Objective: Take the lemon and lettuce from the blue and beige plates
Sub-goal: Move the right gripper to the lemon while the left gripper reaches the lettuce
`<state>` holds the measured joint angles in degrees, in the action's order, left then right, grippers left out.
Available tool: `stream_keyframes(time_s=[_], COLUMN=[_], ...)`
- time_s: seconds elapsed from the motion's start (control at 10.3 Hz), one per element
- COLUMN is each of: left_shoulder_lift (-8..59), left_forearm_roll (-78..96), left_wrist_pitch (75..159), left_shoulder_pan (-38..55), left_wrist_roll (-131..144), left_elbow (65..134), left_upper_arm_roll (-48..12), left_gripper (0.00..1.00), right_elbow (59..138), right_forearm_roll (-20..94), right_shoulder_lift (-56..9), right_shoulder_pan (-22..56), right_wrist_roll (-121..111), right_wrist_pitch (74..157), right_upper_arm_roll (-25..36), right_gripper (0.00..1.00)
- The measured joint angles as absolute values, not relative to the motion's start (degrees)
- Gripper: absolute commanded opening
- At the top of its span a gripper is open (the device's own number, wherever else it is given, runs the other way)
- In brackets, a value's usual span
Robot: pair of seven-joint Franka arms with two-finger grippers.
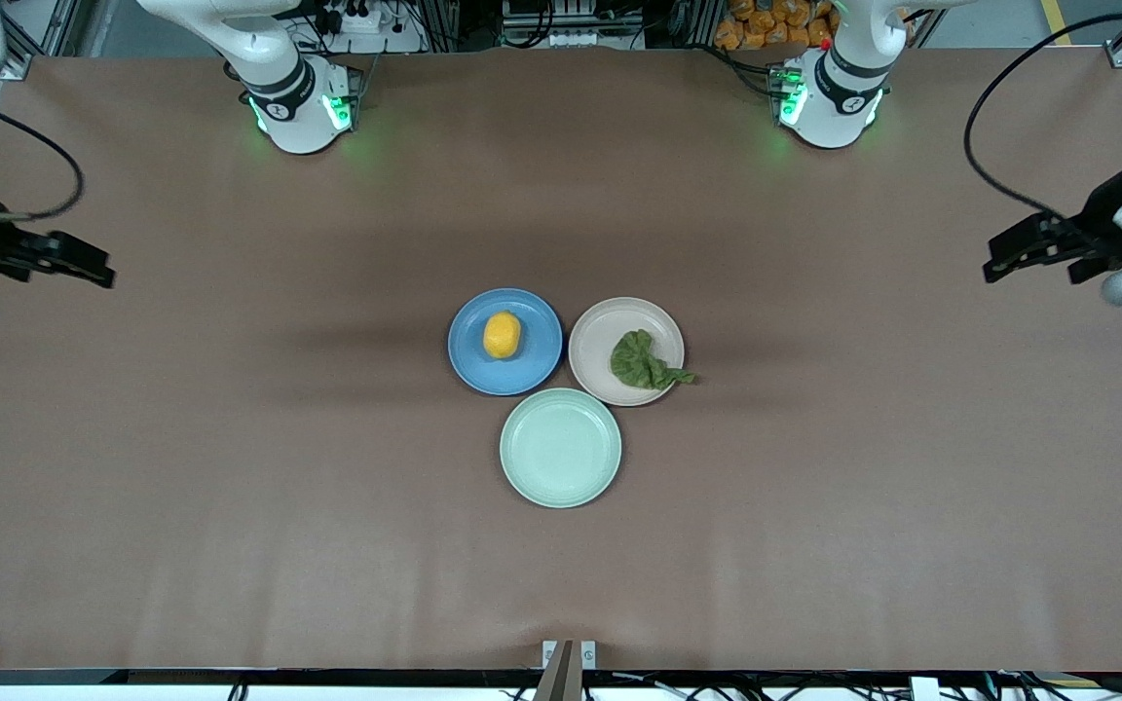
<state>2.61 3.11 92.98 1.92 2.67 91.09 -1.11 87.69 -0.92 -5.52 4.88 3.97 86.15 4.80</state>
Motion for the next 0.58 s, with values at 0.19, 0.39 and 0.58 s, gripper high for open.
stream_keyframes(time_s=[0.19, 0.39, 0.58], left_shoulder_lift=[2.68, 2.73, 2.84], left_forearm_roll=[3.37, 3.37, 3.37], left_wrist_pitch=[96.96, 100.76, 105.05], left_shoulder_pan=[1.94, 1.98, 2.08], left_wrist_roll=[4.33, 8.90, 15.05], left_elbow=[94.85, 98.07, 101.37], left_upper_arm_roll=[-2.78, -5.66, -8.89], left_gripper=[1.00, 1.00, 1.00], right_elbow=[87.65, 87.65, 87.63], right_forearm_roll=[-0.67, 3.07, 5.33], right_shoulder_lift=[-6.87, -8.25, -10.28], right_shoulder_pan=[6.67, 8.26, 9.97], right_wrist_roll=[4.02, 4.07, 4.07], right_wrist_pitch=[86.16, 86.18, 86.30], right_upper_arm_roll=[4.75, 4.68, 4.61], right_gripper=[1.00, 1.00, 1.00])
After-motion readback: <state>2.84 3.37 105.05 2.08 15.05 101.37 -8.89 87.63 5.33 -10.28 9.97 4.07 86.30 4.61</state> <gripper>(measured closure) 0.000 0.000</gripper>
